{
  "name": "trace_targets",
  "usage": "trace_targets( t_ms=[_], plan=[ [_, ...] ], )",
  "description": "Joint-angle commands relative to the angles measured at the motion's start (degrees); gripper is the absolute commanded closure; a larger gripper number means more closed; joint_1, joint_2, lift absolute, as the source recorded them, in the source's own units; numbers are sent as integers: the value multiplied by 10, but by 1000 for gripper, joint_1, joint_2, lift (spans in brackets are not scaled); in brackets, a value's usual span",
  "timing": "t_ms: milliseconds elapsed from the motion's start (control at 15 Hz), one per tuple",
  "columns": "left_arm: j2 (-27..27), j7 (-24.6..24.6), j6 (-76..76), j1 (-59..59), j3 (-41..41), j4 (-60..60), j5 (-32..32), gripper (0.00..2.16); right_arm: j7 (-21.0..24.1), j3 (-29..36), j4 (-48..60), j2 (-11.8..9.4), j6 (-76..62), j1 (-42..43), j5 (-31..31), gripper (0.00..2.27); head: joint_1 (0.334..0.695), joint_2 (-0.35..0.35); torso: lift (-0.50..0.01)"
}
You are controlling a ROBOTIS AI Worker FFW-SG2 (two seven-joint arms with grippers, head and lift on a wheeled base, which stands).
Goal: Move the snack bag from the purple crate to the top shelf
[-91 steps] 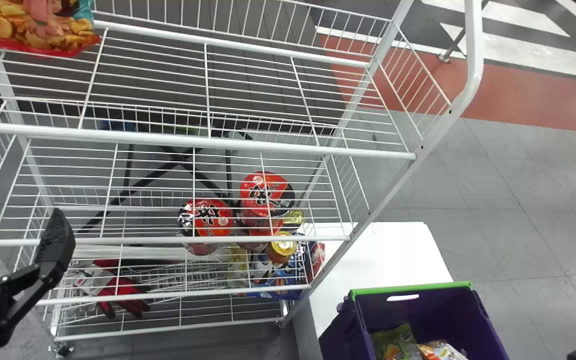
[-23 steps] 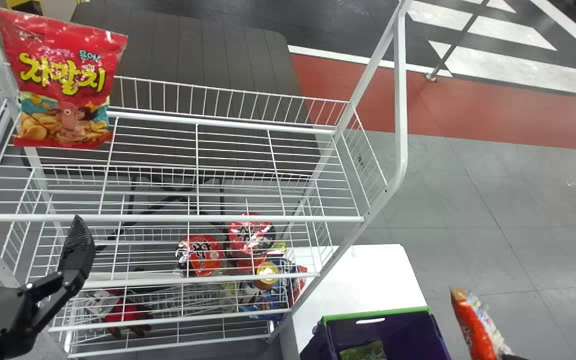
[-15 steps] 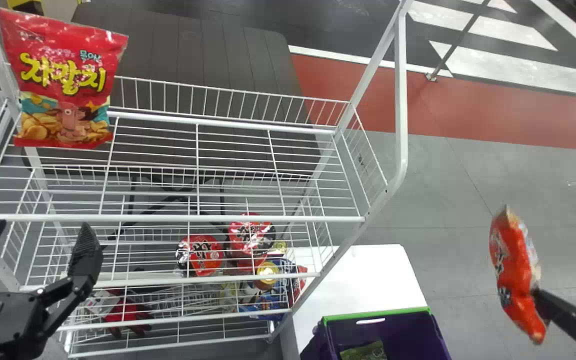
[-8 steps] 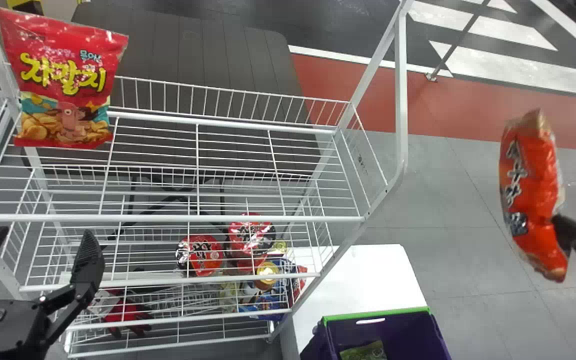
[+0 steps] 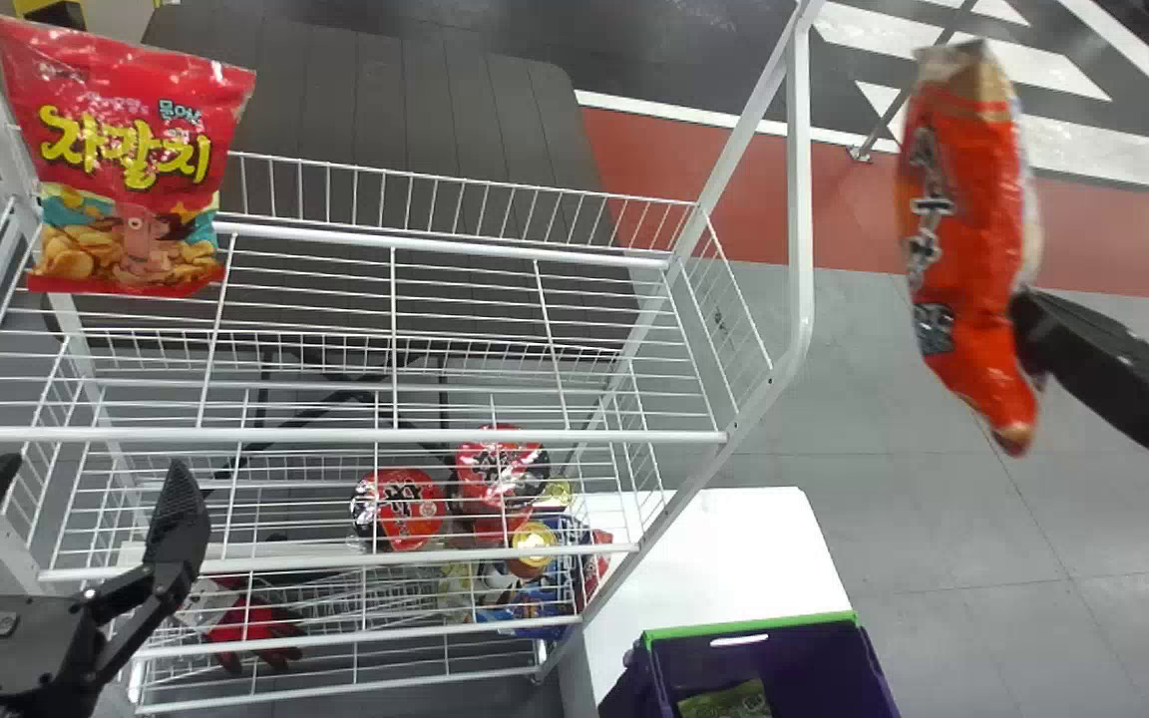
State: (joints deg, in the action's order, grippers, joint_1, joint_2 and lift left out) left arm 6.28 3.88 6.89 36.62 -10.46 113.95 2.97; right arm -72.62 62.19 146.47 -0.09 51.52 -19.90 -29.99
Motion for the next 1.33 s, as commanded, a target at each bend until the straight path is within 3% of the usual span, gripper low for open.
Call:
trace_targets(
  t_ms=[0, 200, 600, 1067, 1267],
  plan=[
    [1, 0, -2, -8, 0, -8, 2, 83, 44, -116, -22, 1, -96, -24, 38, 1774, 695, -346, 0],
    [1, -1, -9, -14, 7, -10, 3, 83, 148, -284, -73, 1, -336, -77, 89, 1774, 695, -264, 0],
    [2, -7, -9, -16, 24, -25, 9, 83, 270, -487, -232, 1, -542, -52, 184, 1828, 695, -92, 0],
    [5, -17, 7, -18, 41, -45, 26, 83, 386, -603, -472, 1, -691, 63, 199, 1828, 695, 49, 0],
    [6, -28, 12, -17, 49, -45, 31, 83, 422, -630, -559, 1, -734, 119, 199, 1828, 695, 60, 0]
  ],
)
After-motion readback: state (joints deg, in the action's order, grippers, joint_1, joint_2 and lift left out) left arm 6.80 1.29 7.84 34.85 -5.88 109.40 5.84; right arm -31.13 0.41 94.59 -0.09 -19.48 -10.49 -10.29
